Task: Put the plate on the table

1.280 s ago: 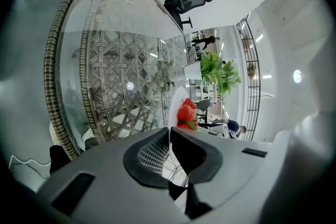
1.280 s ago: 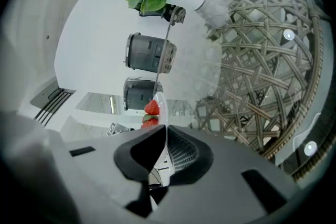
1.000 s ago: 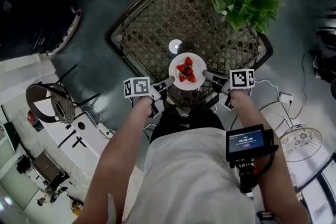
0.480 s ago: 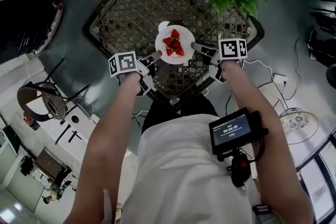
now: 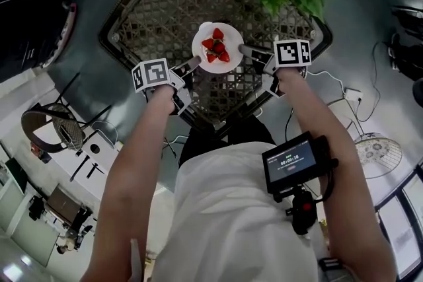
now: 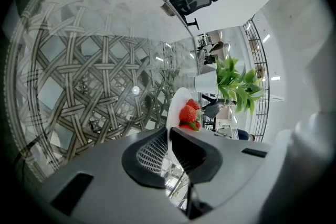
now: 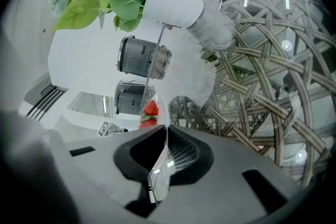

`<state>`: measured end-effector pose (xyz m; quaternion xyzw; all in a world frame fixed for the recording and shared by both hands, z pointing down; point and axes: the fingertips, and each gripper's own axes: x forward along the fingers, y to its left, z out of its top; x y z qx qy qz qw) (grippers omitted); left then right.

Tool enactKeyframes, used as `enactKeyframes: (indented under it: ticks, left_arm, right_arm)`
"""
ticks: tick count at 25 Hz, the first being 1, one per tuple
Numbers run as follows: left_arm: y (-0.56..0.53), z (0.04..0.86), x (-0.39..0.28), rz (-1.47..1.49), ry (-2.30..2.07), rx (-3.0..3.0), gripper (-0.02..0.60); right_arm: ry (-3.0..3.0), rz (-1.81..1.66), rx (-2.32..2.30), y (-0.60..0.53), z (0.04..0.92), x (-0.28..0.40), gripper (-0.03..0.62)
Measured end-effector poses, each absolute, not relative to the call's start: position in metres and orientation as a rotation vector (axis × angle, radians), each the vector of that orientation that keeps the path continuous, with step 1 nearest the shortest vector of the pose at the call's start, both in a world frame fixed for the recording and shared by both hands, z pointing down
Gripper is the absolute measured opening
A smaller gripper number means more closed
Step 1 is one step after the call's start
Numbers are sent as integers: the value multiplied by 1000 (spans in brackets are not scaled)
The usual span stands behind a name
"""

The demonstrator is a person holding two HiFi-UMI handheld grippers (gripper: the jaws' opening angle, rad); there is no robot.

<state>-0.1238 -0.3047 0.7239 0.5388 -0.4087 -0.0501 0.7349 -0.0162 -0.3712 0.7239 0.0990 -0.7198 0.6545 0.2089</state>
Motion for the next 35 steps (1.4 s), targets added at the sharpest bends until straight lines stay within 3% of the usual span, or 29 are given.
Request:
enactKeyframes:
  ticks: [16, 35]
  left_arm:
    - [-323, 737, -130, -93, -983, 1156, 12]
    - [-331, 744, -137, -10, -1068, 1116, 17]
  right_arm:
    - [-2035, 1768, 340, -391, 732, -23, 17]
    - [-2079, 1473, 447, -396, 738, -25, 25]
